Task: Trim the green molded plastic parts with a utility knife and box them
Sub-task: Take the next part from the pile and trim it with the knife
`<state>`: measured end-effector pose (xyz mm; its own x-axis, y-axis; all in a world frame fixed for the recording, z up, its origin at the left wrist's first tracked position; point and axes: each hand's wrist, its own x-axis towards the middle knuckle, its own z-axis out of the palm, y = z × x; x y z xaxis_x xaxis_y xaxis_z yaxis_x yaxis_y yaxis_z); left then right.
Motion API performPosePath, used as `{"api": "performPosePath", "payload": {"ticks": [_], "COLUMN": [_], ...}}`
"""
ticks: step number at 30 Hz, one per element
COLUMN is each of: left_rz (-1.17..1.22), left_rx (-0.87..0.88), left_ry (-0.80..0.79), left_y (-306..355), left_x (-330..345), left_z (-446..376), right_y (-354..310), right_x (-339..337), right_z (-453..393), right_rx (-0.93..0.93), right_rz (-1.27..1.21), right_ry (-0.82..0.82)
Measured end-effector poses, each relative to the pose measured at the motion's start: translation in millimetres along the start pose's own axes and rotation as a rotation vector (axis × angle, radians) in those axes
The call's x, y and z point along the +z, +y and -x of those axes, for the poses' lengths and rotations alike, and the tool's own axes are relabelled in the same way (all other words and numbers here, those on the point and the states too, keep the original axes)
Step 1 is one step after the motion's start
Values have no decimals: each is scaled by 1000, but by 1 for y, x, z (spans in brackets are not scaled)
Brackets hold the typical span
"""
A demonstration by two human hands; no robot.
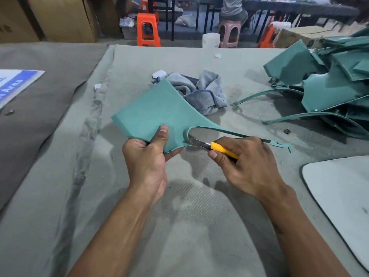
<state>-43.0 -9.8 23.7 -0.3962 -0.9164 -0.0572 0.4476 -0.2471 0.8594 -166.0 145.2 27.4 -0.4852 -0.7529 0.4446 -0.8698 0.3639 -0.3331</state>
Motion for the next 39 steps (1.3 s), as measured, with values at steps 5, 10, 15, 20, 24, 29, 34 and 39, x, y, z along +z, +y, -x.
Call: {"api": "performPosePath", "payload": {"ticks": [5,10,15,20,24,29,34,39], "left_rz": [-14,-14,13,54,44,109,175,211], "left_rx": [-34,-52,-59,-54,-68,-58,-53,-35], "left_ry": [-11,-22,-7,-18,-29,-28,-37,-36], "left_y": [-1,0,4,3,2,5,1,0], "left_x": [0,-1,-3,-1,1,2,8,9], "left_z": [1,-1,-3,2,7,8,14,14], "right_y": [-7,-20,-14,-21,-15,-22,-28,-24], "right_x": [7,19,13,18,11,19,22,19], "right_z": [-1,-2,-2,-5,0,-3,-3,-5], "right_rx": [41,85,48,140,3,173,170,229], "right_rz": [-15,-43,-66,-95,-142,-49,-128,-36], "right_ry": [102,217,32,162,92,137,138,179]}}
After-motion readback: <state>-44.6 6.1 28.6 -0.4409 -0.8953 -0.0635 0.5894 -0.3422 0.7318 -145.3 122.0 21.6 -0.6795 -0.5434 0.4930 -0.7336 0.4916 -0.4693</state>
